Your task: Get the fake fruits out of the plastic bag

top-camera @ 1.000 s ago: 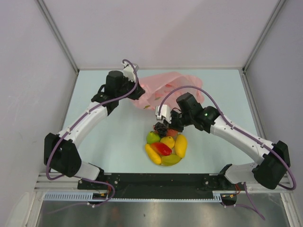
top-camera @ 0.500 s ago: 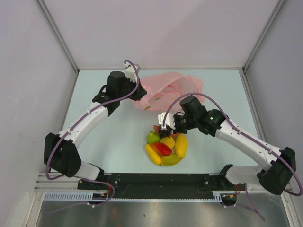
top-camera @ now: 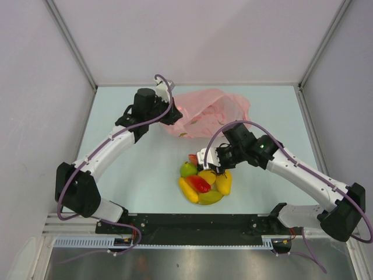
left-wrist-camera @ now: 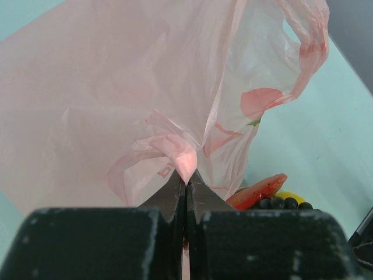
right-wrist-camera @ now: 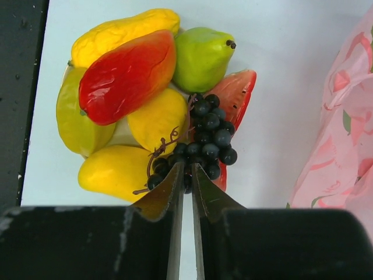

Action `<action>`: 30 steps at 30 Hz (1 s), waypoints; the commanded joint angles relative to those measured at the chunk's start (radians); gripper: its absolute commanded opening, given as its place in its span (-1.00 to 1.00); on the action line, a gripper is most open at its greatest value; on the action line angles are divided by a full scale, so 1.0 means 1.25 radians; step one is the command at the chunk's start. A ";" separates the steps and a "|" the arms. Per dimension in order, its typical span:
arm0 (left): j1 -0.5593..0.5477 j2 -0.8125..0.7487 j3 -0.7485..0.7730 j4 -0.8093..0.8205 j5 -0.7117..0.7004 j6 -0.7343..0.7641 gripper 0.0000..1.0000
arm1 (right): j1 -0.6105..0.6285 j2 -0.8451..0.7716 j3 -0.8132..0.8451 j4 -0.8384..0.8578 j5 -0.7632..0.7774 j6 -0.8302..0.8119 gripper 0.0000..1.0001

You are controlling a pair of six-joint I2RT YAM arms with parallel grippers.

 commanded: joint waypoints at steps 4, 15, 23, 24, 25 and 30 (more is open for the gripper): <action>-0.006 0.000 0.013 0.029 0.013 -0.012 -0.99 | -0.021 -0.030 0.003 0.056 0.008 0.092 -0.64; -0.006 -0.005 0.095 -0.005 0.019 0.065 0.77 | -0.247 -0.010 0.003 0.455 0.307 0.624 0.99; 0.019 -0.047 0.260 -0.074 -0.040 0.167 0.99 | -0.413 -0.015 0.003 0.451 0.245 0.776 0.99; 0.031 -0.053 0.261 -0.078 -0.056 0.172 1.00 | -0.460 -0.016 0.003 0.458 0.262 0.794 0.99; 0.037 -0.070 0.259 -0.086 -0.095 0.189 0.99 | -0.487 -0.015 0.003 0.469 0.273 0.829 0.99; 0.075 -0.117 0.164 -0.116 -0.203 0.202 1.00 | -0.648 0.016 0.003 0.424 0.307 0.881 0.99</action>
